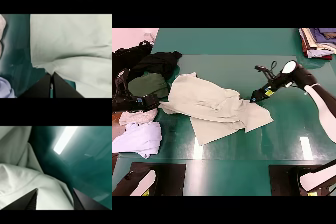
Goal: Fold the shirts.
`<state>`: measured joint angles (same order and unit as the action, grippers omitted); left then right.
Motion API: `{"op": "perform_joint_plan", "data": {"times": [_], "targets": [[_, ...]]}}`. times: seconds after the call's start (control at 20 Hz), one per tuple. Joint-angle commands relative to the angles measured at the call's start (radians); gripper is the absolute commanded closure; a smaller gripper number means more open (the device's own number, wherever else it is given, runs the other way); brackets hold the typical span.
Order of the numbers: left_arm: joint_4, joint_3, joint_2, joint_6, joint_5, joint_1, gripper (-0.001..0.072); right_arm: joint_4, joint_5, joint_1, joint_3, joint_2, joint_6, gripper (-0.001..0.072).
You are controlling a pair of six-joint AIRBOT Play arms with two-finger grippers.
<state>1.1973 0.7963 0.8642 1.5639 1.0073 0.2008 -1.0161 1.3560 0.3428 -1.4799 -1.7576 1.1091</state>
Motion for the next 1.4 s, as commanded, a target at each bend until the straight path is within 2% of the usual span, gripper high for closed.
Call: {"op": "perform_joint_plan", "data": {"times": [0.0, 0.05, 0.1, 0.15, 0.35, 0.5, 0.65, 0.8, 1.0, 1.15, 1.35], "targets": [[0.0, 0.001, -0.001, -0.001, 0.002, 0.001, 0.0682, 0.004, 0.032, 0.039, -0.048, -0.056, -0.022, 0.0336], [0.001, 0.001, -0.001, -0.001, 0.005, 0.001, 0.0682, 0.0, 0.027, 0.046, -0.047, -0.056, -0.03, 0.0447], [0.0, 0.001, -0.001, -0.001, 0.006, 0.001, 0.0682, 0.0, 0.026, 0.046, -0.047, -0.053, -0.056, 0.0605], [0.0, 0.001, -0.001, -0.001, 0.006, 0.001, 0.0683, -0.007, 0.019, 0.042, -0.047, -0.045, -0.066, 0.07], [-0.002, 0.06, -0.001, -0.001, 0.034, 0.001, 0.0684, -0.007, -0.022, -0.008, -0.047, 0.066, -0.063, 0.0699], [-0.004, 0.256, -0.014, -0.002, 0.084, 0.001, 0.0684, -0.007, -0.057, -0.08, -0.047, 0.235, -0.052, 0.0698], [-0.035, 0.518, -0.048, -0.002, 0.097, 0.001, 0.0683, -0.004, -0.153, -0.158, -0.047, 0.445, -0.033, 0.0699], [-0.113, 0.778, -0.062, -0.003, 0.132, 0.001, 0.0683, -0.003, -0.294, -0.208, -0.047, 0.656, -0.032, 0.0698], [-0.306, 1.037, -0.063, -0.058, 0.135, 0.001, 0.0683, -0.004, -0.506, -0.23, -0.047, 0.896, -0.032, 0.0699], [-0.414, 1.179, -0.063, -0.096, 0.105, 0.001, 0.0683, -0.005, -0.634, -0.23, -0.047, 1.024, -0.032, 0.0699], [-0.454, 1.337, -0.063, -0.098, 0.075, 0.001, 0.0683, -0.006, -0.719, -0.23, -0.048, 1.139, -0.033, 0.0699]]}}
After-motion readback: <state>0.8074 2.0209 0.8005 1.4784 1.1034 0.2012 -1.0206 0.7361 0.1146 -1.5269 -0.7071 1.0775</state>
